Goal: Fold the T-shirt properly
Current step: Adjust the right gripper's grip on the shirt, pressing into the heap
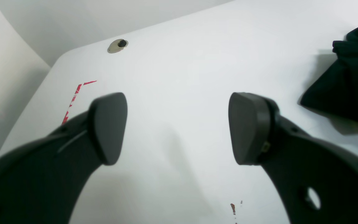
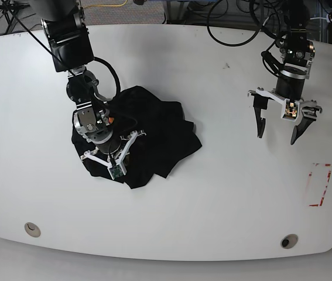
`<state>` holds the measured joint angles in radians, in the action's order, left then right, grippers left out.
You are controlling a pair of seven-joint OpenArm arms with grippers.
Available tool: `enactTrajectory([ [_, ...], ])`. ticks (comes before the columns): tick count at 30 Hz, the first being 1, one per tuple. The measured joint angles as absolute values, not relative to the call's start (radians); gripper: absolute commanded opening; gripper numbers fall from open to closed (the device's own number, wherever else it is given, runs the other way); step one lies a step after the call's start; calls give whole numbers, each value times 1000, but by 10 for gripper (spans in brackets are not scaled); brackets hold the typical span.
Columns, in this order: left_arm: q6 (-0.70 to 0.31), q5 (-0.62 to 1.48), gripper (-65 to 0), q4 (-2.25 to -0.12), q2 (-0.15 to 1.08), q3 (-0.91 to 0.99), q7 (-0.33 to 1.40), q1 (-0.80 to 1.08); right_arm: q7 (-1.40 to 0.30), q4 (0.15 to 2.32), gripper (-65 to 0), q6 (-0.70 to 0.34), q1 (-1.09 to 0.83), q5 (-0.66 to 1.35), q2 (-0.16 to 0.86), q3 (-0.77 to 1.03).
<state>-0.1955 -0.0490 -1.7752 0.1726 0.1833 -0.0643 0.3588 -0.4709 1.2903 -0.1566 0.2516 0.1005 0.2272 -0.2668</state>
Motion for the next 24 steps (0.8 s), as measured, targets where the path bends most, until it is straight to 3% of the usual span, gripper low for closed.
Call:
enactTrajectory([
  [24, -194, -49, -178, -1768, 171, 164, -60, 330, -612, 1756, -650, -148, 113, 97, 232, -177],
])
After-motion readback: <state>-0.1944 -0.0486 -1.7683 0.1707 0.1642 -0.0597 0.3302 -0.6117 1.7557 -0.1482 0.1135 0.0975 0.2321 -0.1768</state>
